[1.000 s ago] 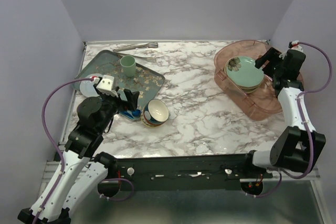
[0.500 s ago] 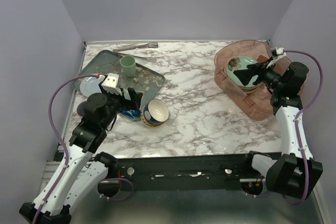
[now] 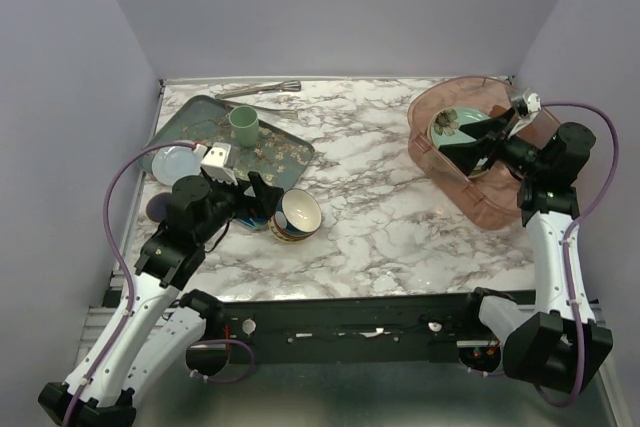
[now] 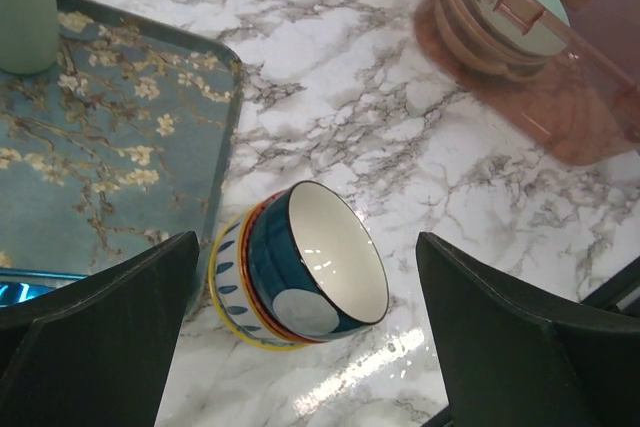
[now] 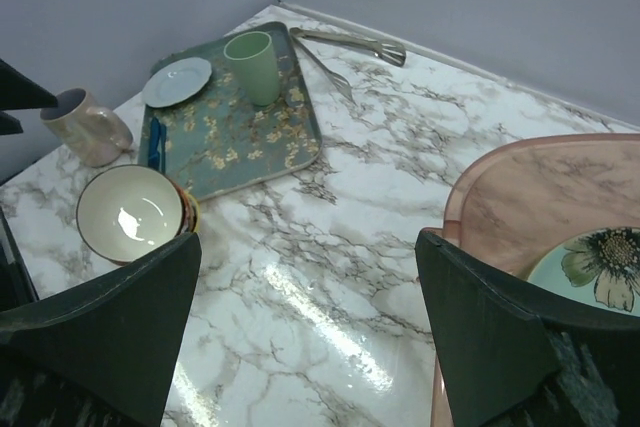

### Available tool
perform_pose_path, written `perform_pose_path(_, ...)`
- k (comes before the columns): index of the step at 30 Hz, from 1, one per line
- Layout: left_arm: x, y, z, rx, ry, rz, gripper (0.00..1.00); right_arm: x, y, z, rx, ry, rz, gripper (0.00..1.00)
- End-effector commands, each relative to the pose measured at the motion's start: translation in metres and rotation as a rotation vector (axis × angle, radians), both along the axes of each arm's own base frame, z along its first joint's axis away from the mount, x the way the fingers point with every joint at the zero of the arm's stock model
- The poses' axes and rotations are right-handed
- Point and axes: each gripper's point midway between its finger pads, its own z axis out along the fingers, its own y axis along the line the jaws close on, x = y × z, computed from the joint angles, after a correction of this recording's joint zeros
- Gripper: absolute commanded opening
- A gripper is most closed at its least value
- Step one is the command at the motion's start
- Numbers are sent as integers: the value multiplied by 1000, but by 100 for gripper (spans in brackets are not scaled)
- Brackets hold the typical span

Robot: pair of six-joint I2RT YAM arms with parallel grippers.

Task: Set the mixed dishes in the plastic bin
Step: Pick up the bowl from the center of the board.

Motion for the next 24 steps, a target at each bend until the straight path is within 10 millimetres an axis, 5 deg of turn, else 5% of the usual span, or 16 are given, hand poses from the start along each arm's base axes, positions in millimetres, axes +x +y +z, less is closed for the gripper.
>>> perform_pose_path(1, -15, -9, -1, -49, 105, -50, 99, -21, 12, 13, 5, -35, 85, 96)
perform_pose_path(11, -26, -16, -10, 50, 235, -15, 99, -37, 19, 20, 2, -60, 119, 96)
perform_pose_path(24, -22, -12, -55, 531, 320, 184, 99, -38, 20, 18, 11, -45, 132, 96)
